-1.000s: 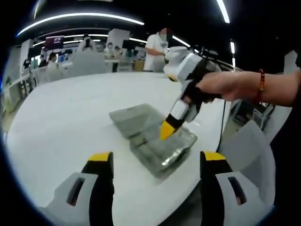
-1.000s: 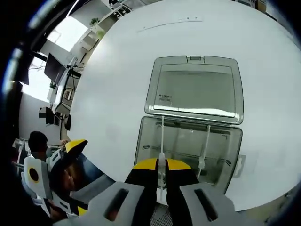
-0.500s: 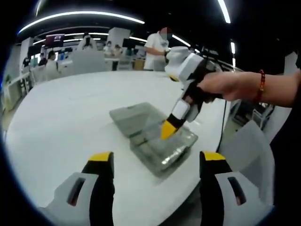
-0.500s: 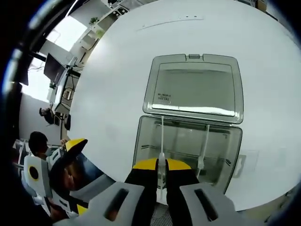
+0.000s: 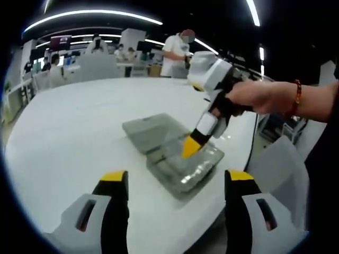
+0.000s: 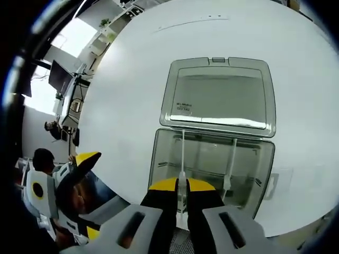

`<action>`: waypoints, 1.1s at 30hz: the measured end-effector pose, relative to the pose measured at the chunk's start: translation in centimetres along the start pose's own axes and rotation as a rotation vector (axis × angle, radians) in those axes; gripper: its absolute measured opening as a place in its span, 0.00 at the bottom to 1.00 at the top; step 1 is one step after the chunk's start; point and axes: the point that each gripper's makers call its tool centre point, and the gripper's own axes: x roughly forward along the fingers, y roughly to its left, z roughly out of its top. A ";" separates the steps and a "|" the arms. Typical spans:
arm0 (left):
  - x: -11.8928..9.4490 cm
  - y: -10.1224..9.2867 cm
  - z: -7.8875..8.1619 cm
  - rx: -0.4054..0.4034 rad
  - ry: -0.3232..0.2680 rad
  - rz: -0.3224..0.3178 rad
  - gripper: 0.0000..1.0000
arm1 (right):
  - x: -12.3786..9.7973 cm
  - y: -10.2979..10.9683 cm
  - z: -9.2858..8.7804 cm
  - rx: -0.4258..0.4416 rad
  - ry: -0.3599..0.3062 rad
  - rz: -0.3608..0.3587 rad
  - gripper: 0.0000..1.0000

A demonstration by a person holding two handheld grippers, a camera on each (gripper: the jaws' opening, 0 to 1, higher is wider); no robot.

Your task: Insert the divider into the dual guide fixture by aligning both edges with the guide slots and pushing it downward to the bottom, including one-sided entry, uneven engagement, binding, and posture correction.

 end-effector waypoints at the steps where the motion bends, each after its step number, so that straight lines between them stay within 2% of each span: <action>1: 0.0 0.0 0.0 -0.002 0.000 0.001 0.73 | 0.0 0.0 0.0 0.000 0.001 0.000 0.00; 7: -0.1 0.2 0.0 -0.010 0.000 0.007 0.73 | 0.1 0.0 -0.1 -0.015 0.008 -0.012 0.00; 18: -0.2 0.3 0.0 -0.015 -0.004 0.008 0.72 | 0.1 0.1 -0.2 -0.068 -0.021 -0.056 0.00; 33: -0.3 0.2 0.1 -0.019 -0.005 0.009 0.72 | -0.1 -0.5 -0.2 -0.085 -0.027 -0.092 0.00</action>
